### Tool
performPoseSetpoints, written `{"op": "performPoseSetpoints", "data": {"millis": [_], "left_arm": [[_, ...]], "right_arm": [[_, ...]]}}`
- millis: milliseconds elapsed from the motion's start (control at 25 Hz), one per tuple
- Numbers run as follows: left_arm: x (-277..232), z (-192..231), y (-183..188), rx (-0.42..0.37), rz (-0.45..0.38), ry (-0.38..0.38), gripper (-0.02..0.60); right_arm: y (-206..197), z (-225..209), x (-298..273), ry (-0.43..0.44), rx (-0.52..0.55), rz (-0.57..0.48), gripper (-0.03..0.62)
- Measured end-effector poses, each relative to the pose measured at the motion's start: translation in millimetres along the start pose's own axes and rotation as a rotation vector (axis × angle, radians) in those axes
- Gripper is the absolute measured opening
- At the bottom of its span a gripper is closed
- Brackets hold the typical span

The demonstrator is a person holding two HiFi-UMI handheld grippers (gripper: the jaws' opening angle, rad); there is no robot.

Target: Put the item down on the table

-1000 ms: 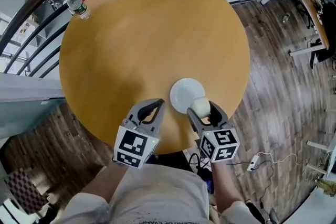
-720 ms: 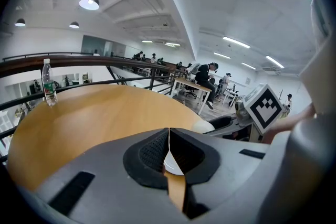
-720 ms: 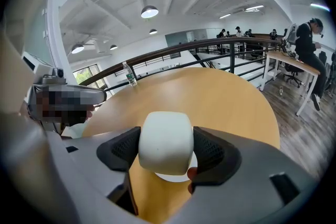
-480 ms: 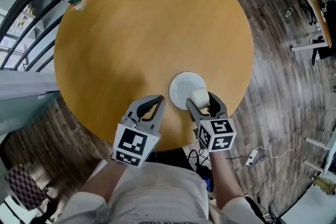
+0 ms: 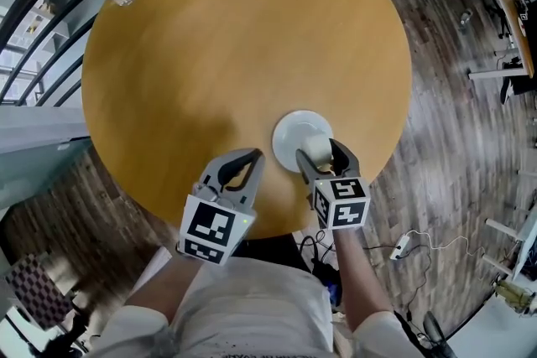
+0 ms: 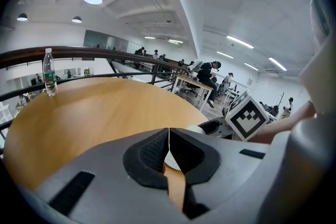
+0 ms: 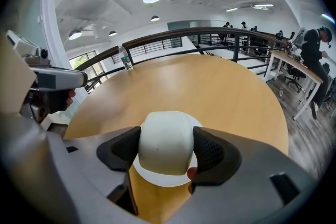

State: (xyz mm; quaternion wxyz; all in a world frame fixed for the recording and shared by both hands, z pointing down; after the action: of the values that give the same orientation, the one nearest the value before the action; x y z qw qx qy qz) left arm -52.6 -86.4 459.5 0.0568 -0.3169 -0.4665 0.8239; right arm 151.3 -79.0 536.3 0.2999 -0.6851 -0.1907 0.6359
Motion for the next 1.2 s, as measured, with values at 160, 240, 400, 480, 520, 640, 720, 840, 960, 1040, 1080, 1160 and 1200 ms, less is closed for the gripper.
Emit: {"op": "performPoseSetpoints", "data": {"millis": [160,240,400,480,520,640,720,840,960,1040,1080,1160,1200], "left_arm": [[-0.5,3.5,-2.5,0.008,-0.001,0.002,0.024],[-0.6,5.1,-2.7,0.011,-0.002,0.005,0.024],[-2.2,7.3,-3.9,0.015,-0.002,0.007,0.025],[-2.7,8.2,-5.6,0.016,-0.001,0.005,0.025],[-2.8,8.8,-6.7,0.018,0.000,0.005,0.025],[-2.8,10.2,-10.1,0.023,0.002,0.006,0.025],[-3.1,10.8,-11.3,0.027,0.003,0.007,0.024],[-3.6,10.9,-11.5,0.031,0.004,0.009,0.023],[-3.5,11.1,-12.0,0.031,0.006,0.011,0.025],[-3.5,11.0,-13.6,0.034,0.007,0.013,0.025],[-3.5,10.7,-14.4,0.036,0.008,0.013,0.023],[-3.7,10.4,-15.3,0.039,0.011,0.014,0.025],[-4.0,10.6,-15.6,0.040,0.011,0.013,0.024]], "right_arm": [[-1.9,1.5,-8.6,0.002,0.016,0.016,0.315],[-3.0,1.8,-12.5,0.003,0.023,0.025,0.314],[-5.0,2.9,-19.7,0.004,0.038,0.043,0.314],[-5.2,4.2,-23.4,0.005,0.046,0.046,0.315],[-5.3,5.0,-25.3,0.005,0.050,0.048,0.314],[-5.8,6.8,-30.7,0.006,0.062,0.054,0.316],[-6.5,7.6,-33.6,0.007,0.072,0.058,0.314],[-7.4,8.6,-37.0,0.007,0.091,0.065,0.314],[-7.3,10.0,-39.4,0.003,0.104,0.072,0.315],[-7.4,11.1,-40.6,0.002,0.110,0.077,0.314],[-7.7,11.3,-41.4,0.000,0.115,0.080,0.314],[-8.0,11.1,-43.3,-0.005,0.129,0.085,0.314],[-8.0,10.8,-44.5,-0.006,0.134,0.086,0.314]]}}
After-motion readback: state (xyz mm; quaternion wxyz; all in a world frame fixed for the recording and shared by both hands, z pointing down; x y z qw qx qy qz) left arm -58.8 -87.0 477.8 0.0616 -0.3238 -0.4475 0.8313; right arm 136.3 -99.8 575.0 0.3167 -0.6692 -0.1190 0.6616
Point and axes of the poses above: the fingertips, and each gripper's own axes: x backward along the fingers, z to its left, y out of its top, the point moved 9 cm from there along x, backward along the fingers, and after that the axes turned 11 degrees about -y, right-handed, at the moved point
